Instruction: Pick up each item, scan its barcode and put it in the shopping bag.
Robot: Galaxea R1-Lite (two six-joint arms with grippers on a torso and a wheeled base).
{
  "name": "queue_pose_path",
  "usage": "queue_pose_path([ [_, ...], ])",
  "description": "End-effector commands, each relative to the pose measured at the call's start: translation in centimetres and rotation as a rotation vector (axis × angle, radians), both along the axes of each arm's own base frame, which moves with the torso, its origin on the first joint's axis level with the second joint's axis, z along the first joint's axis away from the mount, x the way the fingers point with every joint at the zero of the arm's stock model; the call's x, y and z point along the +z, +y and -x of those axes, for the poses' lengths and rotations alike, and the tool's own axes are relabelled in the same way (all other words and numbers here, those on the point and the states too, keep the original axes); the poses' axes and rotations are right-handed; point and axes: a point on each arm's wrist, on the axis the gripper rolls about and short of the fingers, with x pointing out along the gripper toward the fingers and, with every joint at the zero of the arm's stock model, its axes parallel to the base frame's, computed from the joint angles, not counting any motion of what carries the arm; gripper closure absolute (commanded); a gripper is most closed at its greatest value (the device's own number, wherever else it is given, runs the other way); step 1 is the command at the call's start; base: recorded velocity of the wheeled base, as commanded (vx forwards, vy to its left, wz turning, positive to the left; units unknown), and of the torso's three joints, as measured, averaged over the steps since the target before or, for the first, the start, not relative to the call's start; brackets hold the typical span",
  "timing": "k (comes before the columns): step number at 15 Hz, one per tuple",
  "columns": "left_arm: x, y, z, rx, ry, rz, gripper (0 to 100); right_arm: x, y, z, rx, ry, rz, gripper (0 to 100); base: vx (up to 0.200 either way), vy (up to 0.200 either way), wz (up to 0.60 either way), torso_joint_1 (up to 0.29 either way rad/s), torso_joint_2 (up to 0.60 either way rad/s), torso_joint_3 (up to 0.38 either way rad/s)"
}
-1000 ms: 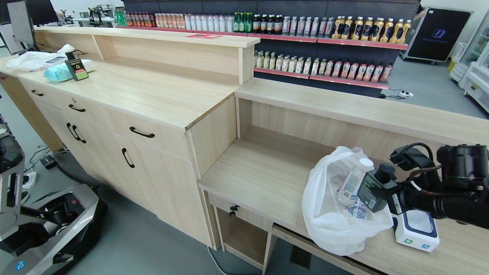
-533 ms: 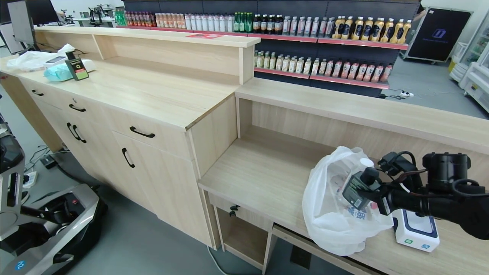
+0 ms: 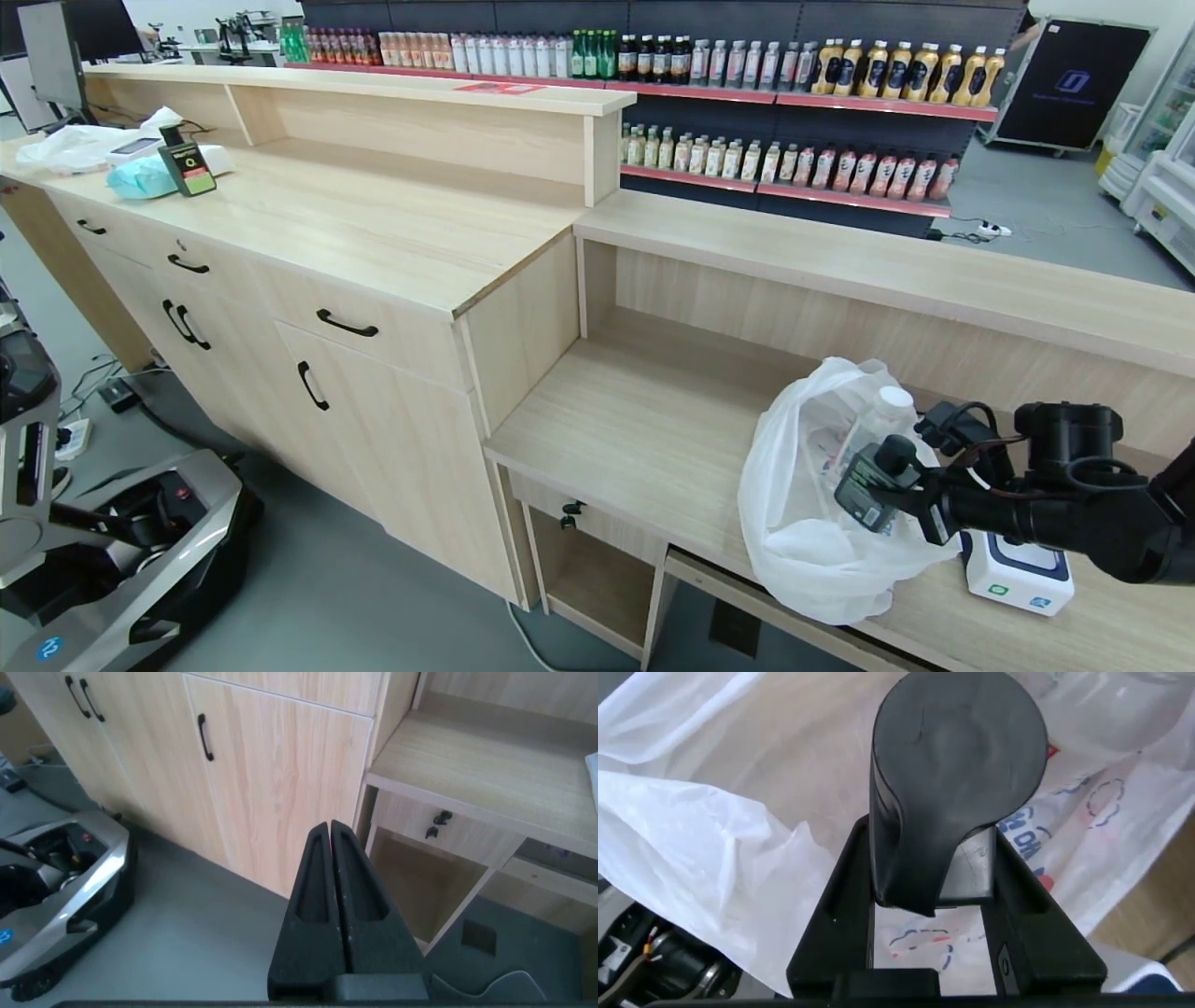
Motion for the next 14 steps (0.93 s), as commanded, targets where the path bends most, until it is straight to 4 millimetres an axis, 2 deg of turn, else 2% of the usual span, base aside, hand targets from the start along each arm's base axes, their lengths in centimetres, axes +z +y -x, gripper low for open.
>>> queue_pose_path([
  [1,0.0,0.0,0.0,0.001,0.000,0.000,100,-1.3,0.0,-0.4,0.013,0.033,-0.011,100,0.000,0.000,0.00,0.000,0.00,0.000],
  [7,0.0,0.0,0.0,0.001,0.000,0.000,100,-3.6,-0.1,-0.8,0.057,0.041,0.005,100,0.000,0.000,0.00,0.000,0.00,0.000],
  [14,0.0,0.0,0.0,0.001,0.000,0.000,100,-4.8,-0.1,-1.2,0.087,0.045,-0.001,100,0.000,0.000,0.00,0.000,0.00,0.000],
])
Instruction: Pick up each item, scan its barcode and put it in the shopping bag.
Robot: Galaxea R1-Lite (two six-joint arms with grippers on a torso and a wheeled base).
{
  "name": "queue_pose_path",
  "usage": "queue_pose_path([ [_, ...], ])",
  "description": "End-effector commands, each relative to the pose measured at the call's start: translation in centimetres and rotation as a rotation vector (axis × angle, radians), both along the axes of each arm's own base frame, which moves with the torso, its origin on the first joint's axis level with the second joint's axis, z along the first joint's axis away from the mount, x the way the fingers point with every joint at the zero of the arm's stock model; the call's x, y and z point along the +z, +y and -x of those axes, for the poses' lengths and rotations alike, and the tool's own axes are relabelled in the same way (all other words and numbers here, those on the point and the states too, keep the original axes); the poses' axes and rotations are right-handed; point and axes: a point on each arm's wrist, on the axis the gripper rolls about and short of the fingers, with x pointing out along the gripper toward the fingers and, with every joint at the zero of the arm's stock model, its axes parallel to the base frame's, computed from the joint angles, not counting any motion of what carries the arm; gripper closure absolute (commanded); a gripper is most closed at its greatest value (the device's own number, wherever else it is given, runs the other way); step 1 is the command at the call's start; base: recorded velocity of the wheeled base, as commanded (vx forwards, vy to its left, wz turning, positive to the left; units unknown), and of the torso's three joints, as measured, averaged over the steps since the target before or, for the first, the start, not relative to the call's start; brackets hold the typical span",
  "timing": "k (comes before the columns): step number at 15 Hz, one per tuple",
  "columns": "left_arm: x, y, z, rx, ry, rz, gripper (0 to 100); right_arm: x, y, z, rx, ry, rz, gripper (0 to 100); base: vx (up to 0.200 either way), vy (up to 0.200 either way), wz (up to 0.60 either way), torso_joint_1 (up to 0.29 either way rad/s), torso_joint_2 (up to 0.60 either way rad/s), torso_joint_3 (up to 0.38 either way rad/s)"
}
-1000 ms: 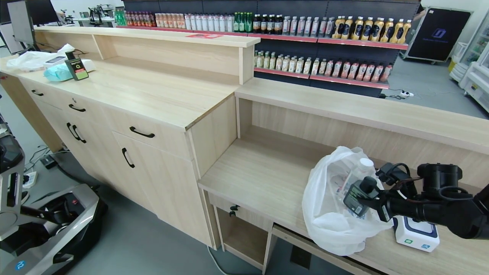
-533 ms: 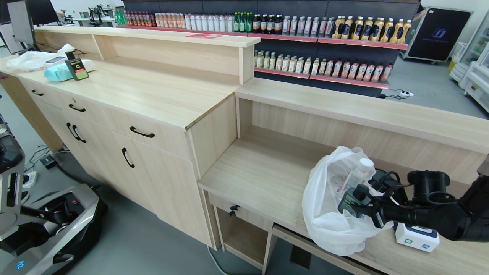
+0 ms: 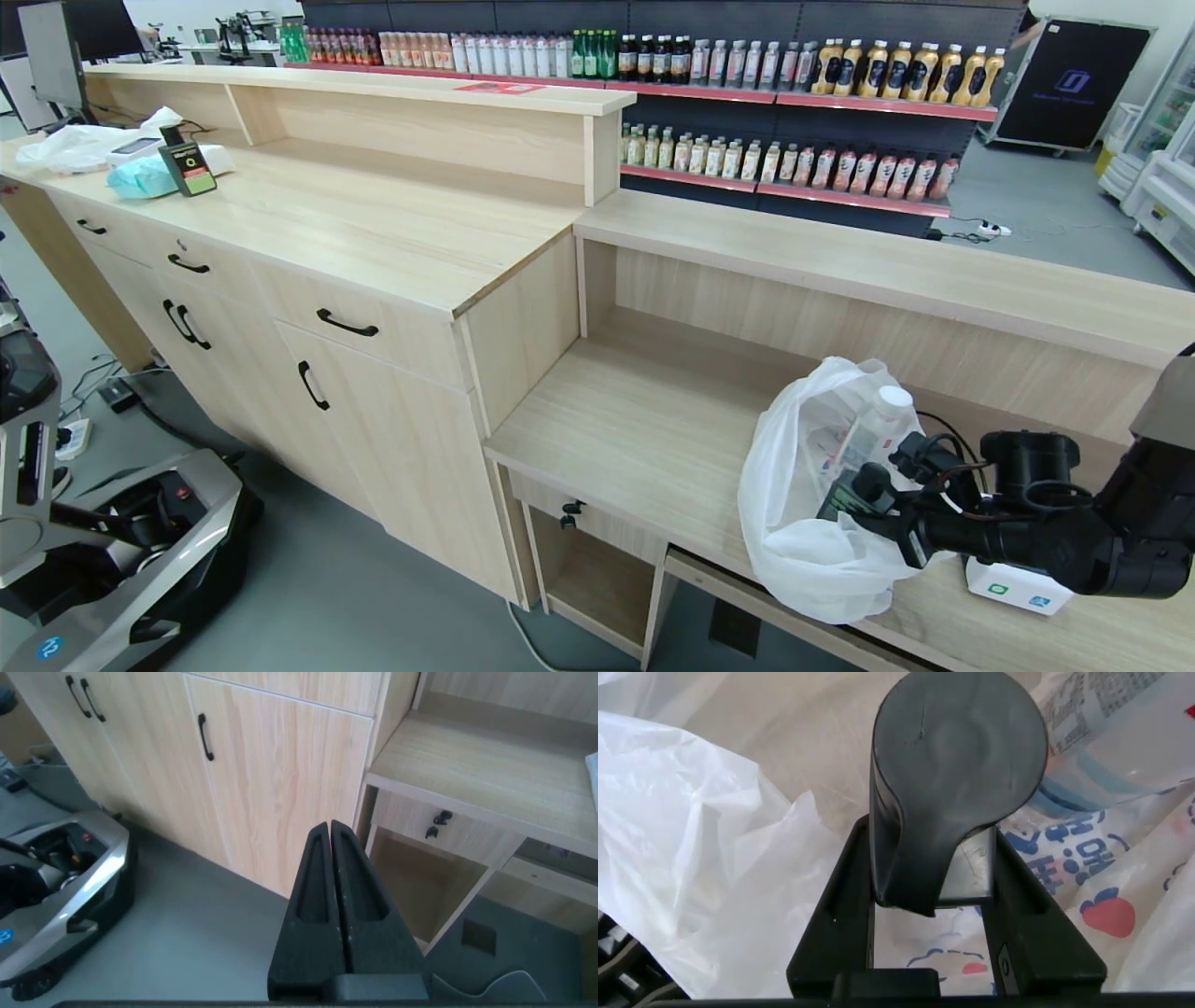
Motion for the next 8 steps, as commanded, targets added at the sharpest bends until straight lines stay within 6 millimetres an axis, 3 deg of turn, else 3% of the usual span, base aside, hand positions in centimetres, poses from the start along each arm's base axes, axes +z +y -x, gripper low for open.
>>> queue_pose_path([
  [1,0.00,0.00,0.00,0.001,0.000,0.000,100,-0.53,-0.21,-0.07,0.001,0.007,0.007,100,0.000,0.000,0.00,0.000,0.00,0.000],
  [8,0.00,0.00,0.00,0.001,0.000,0.000,100,-1.14,-0.84,0.19,-0.004,0.026,0.024,100,0.000,0.000,0.00,0.000,0.00,0.000],
])
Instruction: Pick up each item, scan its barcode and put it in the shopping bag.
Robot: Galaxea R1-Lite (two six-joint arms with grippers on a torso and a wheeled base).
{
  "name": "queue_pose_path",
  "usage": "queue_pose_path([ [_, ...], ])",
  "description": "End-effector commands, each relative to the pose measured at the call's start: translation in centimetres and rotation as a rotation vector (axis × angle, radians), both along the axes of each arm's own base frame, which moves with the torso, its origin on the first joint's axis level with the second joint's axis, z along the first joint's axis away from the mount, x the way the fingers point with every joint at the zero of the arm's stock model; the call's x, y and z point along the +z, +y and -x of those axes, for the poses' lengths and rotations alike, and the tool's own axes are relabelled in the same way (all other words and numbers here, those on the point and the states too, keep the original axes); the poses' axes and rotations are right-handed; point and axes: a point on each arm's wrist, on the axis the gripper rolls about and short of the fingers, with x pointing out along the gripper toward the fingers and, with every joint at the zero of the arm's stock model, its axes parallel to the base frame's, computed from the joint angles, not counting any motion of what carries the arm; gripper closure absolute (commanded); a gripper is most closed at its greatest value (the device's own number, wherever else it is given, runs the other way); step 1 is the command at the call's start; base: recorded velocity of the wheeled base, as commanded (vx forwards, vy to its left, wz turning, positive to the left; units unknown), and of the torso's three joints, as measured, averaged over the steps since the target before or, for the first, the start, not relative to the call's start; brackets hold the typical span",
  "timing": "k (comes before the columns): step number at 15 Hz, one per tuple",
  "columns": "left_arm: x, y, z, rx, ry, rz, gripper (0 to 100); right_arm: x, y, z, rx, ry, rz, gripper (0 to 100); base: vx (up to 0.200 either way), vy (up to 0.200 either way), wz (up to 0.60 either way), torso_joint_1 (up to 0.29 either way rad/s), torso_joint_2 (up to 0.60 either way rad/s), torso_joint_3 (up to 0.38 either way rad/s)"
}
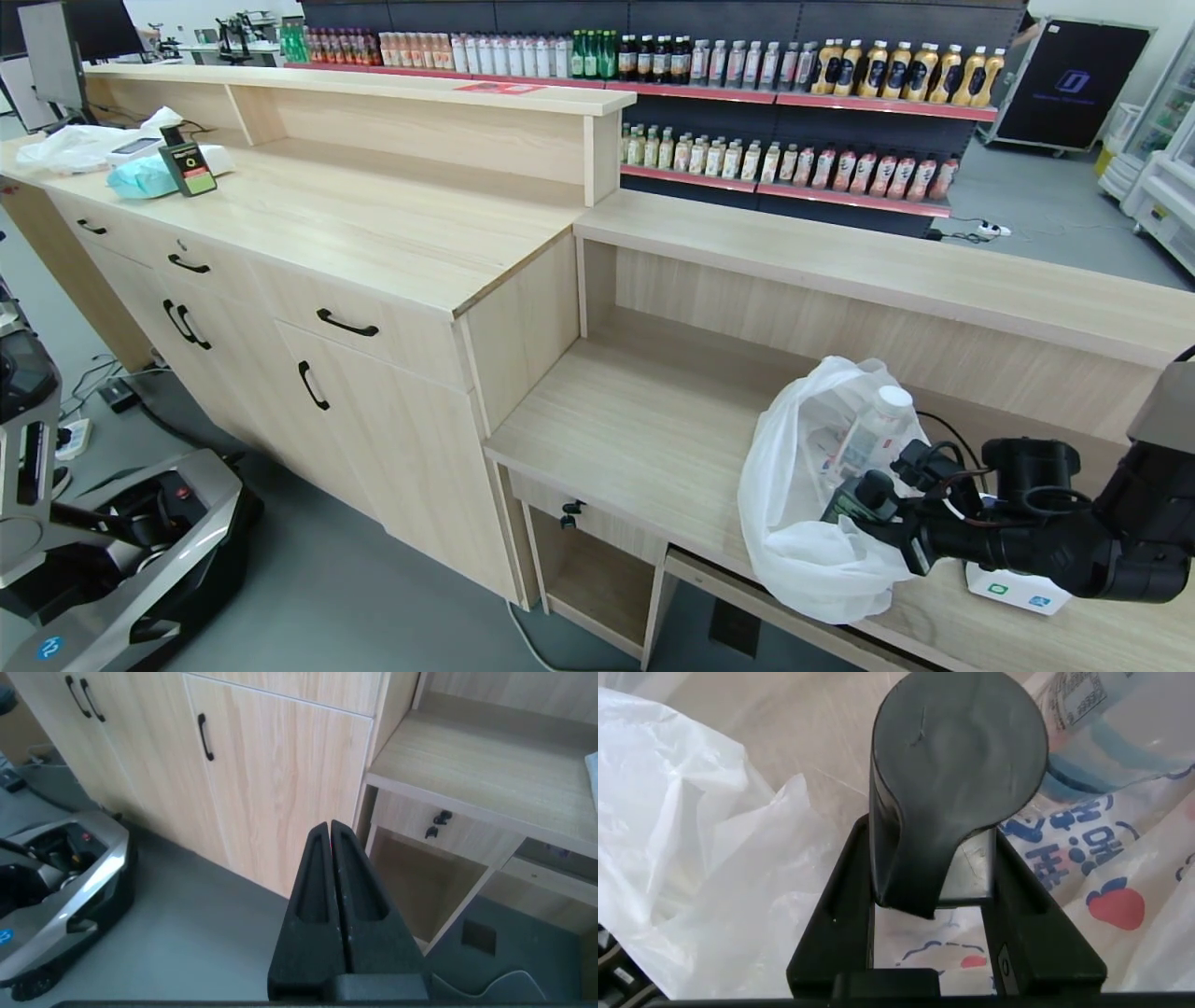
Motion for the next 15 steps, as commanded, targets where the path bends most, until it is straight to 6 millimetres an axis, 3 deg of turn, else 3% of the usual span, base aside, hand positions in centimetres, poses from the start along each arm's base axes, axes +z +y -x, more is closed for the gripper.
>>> queue_pose_path([
  [1,0.0,0.0,0.0,0.002,0.000,0.000,100,-0.2,-0.2,0.2,-0.005,0.010,0.003,100,0.000,0.000,0.00,0.000,0.00,0.000],
  [2,0.0,0.0,0.0,0.002,0.000,0.000,100,-0.2,-0.2,0.2,-0.004,0.014,-0.001,100,0.000,0.000,0.00,0.000,0.00,0.000],
  [3,0.0,0.0,0.0,0.002,0.000,0.000,100,-0.1,-0.2,0.2,0.008,0.008,-0.012,0,0.000,0.000,0.00,0.000,0.00,0.000],
  [7,0.0,0.0,0.0,0.002,0.000,0.000,100,2.1,-0.1,0.5,0.054,-0.026,-0.055,0,0.000,0.000,0.00,0.000,0.00,0.000],
  [9,0.0,0.0,0.0,0.002,0.000,0.000,100,6.7,1.0,1.8,0.082,-0.072,-0.081,0,0.000,0.000,0.00,0.000,0.00,0.000],
  [13,0.0,0.0,0.0,0.002,0.000,0.000,100,13.3,1.4,6.3,0.138,-0.156,-0.108,0,0.000,0.000,0.00,0.000,0.00,0.000],
  [14,0.0,0.0,0.0,0.002,0.000,0.000,100,15.6,0.3,9.3,0.076,-0.203,-0.088,0,0.000,0.000,0.00,0.000,0.00,0.000],
  [15,0.0,0.0,0.0,0.002,0.000,0.000,100,16.7,-0.7,11.4,0.013,-0.210,-0.080,0,0.000,0.000,0.00,0.000,0.00,0.000],
])
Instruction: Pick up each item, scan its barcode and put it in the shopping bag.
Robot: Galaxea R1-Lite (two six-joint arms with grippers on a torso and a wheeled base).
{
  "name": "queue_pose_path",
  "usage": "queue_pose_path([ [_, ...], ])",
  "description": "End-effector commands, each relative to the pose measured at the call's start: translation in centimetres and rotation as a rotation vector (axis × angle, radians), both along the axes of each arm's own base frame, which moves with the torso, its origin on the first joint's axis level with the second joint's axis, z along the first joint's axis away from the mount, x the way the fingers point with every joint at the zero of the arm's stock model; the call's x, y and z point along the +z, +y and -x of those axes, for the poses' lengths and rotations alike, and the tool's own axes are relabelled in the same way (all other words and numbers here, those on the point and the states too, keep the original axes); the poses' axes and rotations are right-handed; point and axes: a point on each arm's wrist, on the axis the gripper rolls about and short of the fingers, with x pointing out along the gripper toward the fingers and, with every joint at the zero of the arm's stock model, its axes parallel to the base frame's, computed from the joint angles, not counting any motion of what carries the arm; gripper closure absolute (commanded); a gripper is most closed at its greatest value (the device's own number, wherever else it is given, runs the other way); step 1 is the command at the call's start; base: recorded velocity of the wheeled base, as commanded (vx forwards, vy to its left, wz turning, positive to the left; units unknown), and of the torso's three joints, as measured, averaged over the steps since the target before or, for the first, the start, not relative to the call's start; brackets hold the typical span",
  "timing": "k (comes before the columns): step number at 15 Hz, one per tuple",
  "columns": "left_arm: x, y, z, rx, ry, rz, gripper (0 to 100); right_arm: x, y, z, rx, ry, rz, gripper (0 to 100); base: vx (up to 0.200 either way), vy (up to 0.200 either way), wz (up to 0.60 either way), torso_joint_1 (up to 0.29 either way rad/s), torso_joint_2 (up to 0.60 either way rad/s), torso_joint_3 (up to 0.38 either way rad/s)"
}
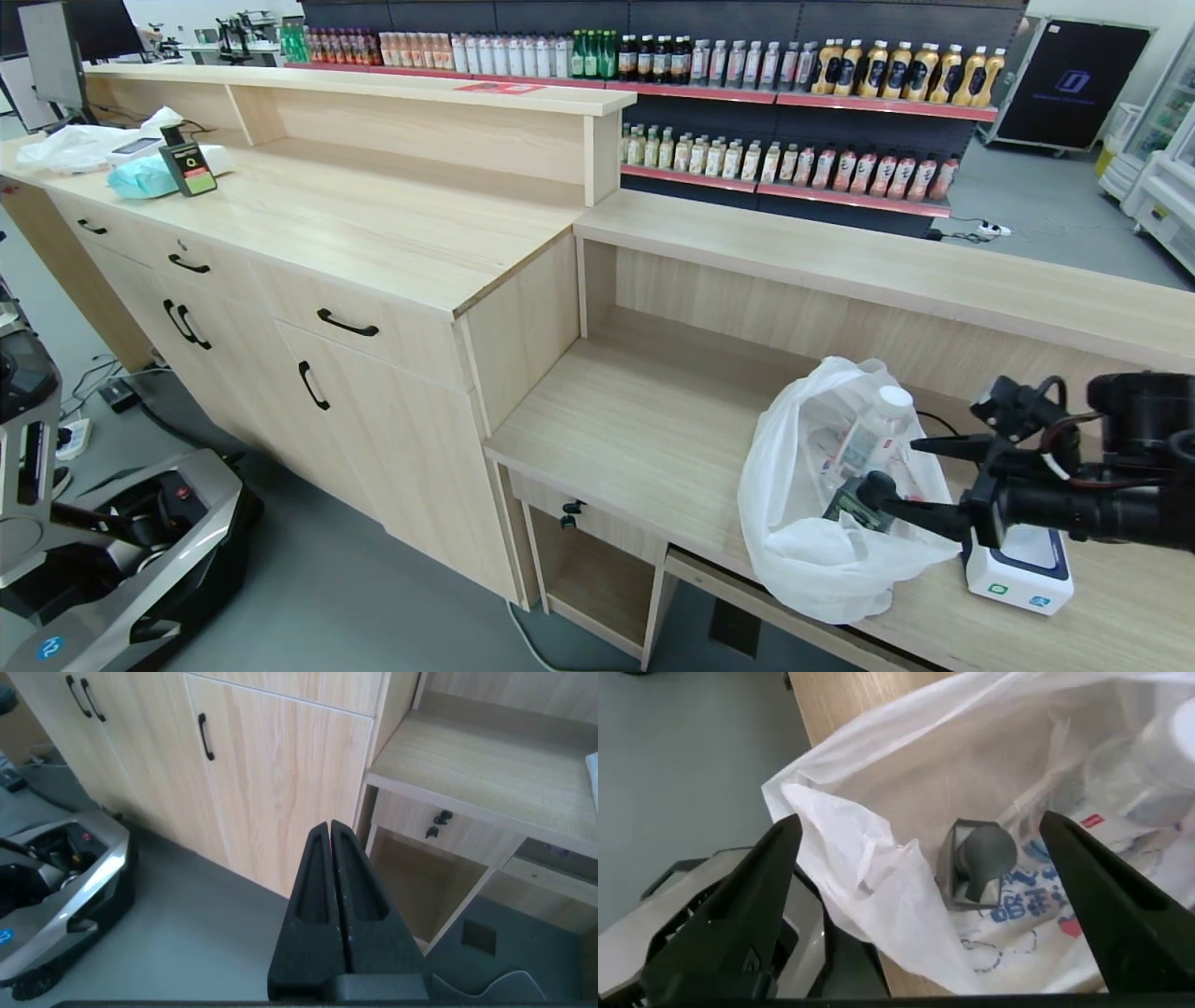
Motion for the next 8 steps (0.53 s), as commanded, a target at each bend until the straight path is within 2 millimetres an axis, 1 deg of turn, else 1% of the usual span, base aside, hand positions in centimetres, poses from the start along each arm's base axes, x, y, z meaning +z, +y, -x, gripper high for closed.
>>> queue_pose_path([
  [1,0.0,0.0,0.0,0.001,0.000,0.000,100,5.9,-2.5,7.3,-0.175,-0.107,0.025,0,0.000,0.000,0.00,0.000,0.00,0.000],
  [2,0.0,0.0,0.0,0.001,0.000,0.000,100,6.6,-3.4,8.5,-0.241,-0.118,0.032,0,0.000,0.000,0.00,0.000,0.00,0.000],
  [3,0.0,0.0,0.0,0.001,0.000,0.000,100,7.0,-3.9,9.5,-0.287,-0.136,0.040,0,0.000,0.000,0.00,0.000,0.00,0.000],
  [5,0.0,0.0,0.0,0.001,0.000,0.000,100,7.8,-4.2,10.7,-0.370,-0.164,0.091,0,0.000,0.000,-0.60,0.002,0.00,0.007],
  [8,0.0,0.0,0.0,0.001,0.000,0.000,100,8.7,-4.4,10.6,-0.493,-0.200,0.125,0,0.000,0.000,-0.60,-0.001,0.00,0.004],
])
